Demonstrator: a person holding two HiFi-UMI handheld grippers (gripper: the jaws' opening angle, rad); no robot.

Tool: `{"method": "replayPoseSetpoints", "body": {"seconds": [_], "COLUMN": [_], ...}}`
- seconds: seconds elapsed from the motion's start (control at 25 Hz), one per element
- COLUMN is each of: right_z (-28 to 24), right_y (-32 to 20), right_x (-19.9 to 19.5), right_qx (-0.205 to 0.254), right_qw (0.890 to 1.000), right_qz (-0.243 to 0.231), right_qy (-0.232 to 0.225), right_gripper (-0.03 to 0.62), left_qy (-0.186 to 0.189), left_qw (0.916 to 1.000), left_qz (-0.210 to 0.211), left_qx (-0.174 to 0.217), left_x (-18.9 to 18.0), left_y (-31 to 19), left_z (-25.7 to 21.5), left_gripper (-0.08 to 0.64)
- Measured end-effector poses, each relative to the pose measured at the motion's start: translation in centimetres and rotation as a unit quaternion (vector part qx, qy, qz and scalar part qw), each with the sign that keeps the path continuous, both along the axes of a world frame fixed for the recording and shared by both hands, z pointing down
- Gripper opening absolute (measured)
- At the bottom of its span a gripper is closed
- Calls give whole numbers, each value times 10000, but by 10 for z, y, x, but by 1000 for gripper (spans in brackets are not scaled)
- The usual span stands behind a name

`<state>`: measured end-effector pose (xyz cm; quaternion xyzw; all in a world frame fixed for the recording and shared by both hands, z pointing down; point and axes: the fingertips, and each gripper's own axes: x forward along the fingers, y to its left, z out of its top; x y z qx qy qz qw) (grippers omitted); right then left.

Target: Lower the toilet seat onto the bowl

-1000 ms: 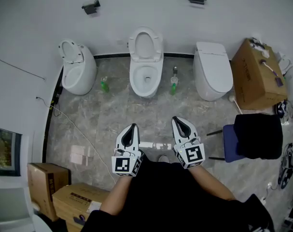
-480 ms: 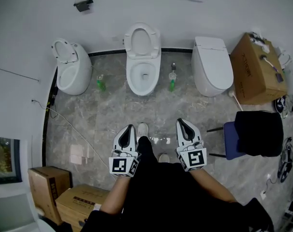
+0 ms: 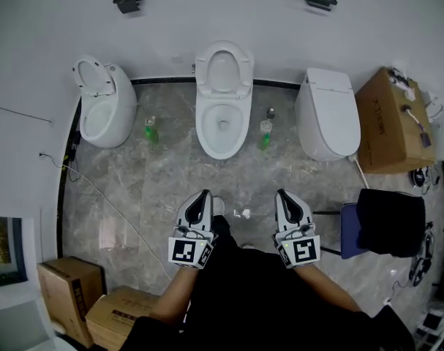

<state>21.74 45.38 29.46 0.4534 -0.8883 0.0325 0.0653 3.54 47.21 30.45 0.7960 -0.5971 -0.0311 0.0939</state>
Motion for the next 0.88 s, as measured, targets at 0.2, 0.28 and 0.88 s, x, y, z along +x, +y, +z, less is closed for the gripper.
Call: {"method": "replayPoseSetpoints", "body": {"seconds": [0.2, 0.28, 0.88], "right_z": [-2, -3, 7], "right_y": [-63, -88, -217], "right_x": [-49, -61, -120], "right_qx": [-130, -205, -494], "right_qw": [9996, 9993, 9965], "right_qz": [29, 75, 448], "right_qy": [250, 300, 495], "right_gripper": [32, 32, 32], "left_qy": [-268, -348, -251], "left_qw": [9995, 9990, 9974], "left_qz": [10, -37, 480], "left_qx": [-139, -262, -467], "left_x": [-42, -55, -117], "left_y": [-60, -81, -220], "left_z": [2, 3, 16], "left_gripper": [15, 15, 15]}}
